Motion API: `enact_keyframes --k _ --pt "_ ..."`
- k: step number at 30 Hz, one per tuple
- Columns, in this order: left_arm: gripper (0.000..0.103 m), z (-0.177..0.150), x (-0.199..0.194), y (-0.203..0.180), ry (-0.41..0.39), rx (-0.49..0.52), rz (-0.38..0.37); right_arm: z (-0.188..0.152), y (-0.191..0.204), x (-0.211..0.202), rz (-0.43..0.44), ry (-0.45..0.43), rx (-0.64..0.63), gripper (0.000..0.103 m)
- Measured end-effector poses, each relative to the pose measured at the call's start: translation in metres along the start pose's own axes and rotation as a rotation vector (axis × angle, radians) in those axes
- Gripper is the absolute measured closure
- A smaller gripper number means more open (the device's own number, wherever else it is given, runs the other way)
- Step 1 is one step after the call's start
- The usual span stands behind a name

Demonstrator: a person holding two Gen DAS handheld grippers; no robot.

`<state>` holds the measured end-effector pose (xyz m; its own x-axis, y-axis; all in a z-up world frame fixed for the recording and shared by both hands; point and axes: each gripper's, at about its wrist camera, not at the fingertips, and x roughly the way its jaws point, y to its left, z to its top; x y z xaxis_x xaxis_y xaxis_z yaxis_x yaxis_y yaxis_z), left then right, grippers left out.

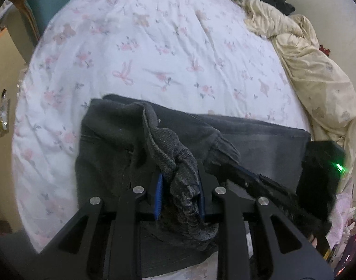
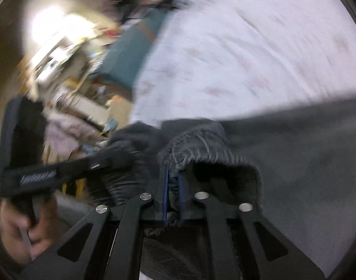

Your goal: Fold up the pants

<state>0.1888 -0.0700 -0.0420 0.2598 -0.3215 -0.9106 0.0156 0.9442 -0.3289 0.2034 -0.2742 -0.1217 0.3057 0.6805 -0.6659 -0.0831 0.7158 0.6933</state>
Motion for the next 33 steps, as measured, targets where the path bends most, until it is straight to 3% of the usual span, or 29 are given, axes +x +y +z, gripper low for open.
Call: enact_keyframes --k 1,2,3,5,7,10,13,16,17,21,26,29,31,33 --pt "0.083 0.0 0.005 -0.001 0.01 0.006 0.005 0.001 -0.012 -0.002 -0.012 0.006 0.037 0.081" --pt "0.083 0.001 0.011 -0.004 0.023 0.019 0.008 0.003 -0.023 -0.01 -0.031 -0.01 0.08 0.062" --pt "0.083 0.001 0.015 -0.006 0.033 0.028 0.008 0.003 -0.031 -0.018 -0.041 -0.034 0.114 0.031" --pt "0.083 0.003 0.02 -0.012 0.047 0.038 0.004 0.006 -0.047 -0.039 -0.052 -0.137 0.187 0.011" --pt "0.083 0.004 0.022 -0.016 0.049 0.053 0.008 0.01 -0.057 -0.041 -0.064 -0.158 0.226 0.011" --pt "0.082 0.005 0.024 -0.016 0.056 0.058 0.006 0.013 -0.067 -0.019 0.005 -0.092 0.255 0.007" --pt "0.08 0.005 0.027 -0.016 0.064 0.064 -0.001 0.011 -0.077 0.015 0.003 0.006 0.272 0.006" --pt "0.076 0.007 0.033 -0.019 0.075 0.078 -0.01 0.008 -0.089 0.026 0.128 0.038 0.361 0.006" --pt "0.072 0.008 0.036 -0.022 0.074 0.085 -0.024 0.007 -0.092 0.028 0.2 0.046 0.388 0.006" --pt "0.054 0.017 0.055 -0.031 0.093 0.104 -0.088 0.006 -0.097 0.008 0.229 -0.03 0.423 0.006" --pt "0.007 0.019 0.017 -0.016 -0.019 0.002 -0.232 0.008 -0.097 -0.023 0.139 -0.107 0.42 0.006" --pt "0.005 0.011 -0.024 0.009 -0.102 -0.008 -0.273 0.01 -0.063 -0.037 0.131 -0.101 0.3 0.006" --pt "0.002 0.002 -0.043 0.034 -0.169 -0.034 -0.182 0.004 -0.028 -0.042 0.132 -0.085 0.174 0.006" --pt "0.002 -0.014 -0.054 0.059 -0.226 -0.05 -0.011 -0.007 0.012 -0.036 0.062 -0.052 0.008 0.006"
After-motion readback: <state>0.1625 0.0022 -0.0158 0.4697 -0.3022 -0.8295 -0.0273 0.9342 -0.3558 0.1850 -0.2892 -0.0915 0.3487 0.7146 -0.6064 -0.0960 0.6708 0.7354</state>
